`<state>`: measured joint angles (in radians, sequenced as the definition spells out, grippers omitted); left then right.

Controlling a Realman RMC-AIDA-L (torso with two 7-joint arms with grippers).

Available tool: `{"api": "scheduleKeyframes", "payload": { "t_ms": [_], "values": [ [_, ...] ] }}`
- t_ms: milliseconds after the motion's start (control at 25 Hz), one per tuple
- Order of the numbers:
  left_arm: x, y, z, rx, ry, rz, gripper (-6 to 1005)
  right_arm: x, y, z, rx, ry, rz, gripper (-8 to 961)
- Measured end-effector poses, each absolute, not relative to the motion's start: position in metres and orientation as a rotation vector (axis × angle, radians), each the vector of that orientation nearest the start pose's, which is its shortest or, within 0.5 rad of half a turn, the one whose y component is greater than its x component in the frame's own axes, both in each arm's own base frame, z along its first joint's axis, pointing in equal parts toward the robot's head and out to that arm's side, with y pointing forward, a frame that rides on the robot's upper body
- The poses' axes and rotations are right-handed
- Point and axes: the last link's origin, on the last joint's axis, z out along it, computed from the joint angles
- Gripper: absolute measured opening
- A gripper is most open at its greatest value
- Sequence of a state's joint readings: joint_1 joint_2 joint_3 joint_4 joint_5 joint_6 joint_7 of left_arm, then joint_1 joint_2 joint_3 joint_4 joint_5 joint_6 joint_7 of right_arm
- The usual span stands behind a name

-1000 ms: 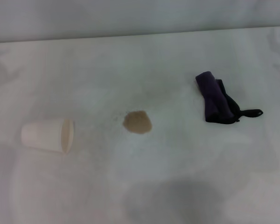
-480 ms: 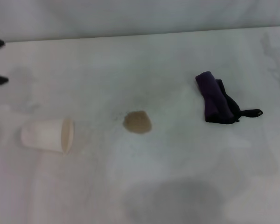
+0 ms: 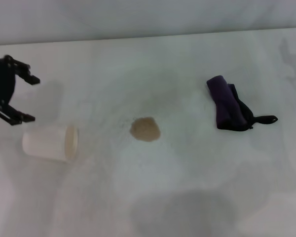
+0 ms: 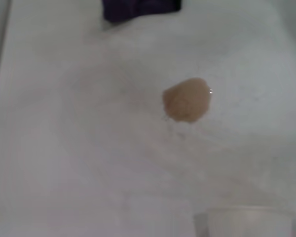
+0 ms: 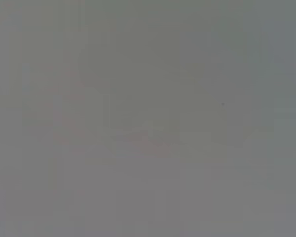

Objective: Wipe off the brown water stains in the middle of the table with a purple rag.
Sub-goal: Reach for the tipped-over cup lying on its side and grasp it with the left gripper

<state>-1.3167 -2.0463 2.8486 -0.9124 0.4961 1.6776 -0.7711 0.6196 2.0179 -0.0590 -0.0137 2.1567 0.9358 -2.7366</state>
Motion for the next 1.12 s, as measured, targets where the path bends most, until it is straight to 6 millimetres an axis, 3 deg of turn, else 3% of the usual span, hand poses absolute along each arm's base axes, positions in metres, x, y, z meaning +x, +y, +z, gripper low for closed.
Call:
{"api": "scheduleKeyframes", "payload": {
  "t_ms": [600, 1120],
  "values": [
    [-0.194, 0.407, 0.044, -3.035, 0.382, 0.539, 879, 0.372, 0.384, 0.065, -1.201, 0.862, 0.714, 797],
    [-0.21, 0.403, 0.028, -3.079, 0.308, 0.645, 879, 0.374, 0.385, 0.07, -1.193, 0.849, 0.71, 797]
  ]
}}
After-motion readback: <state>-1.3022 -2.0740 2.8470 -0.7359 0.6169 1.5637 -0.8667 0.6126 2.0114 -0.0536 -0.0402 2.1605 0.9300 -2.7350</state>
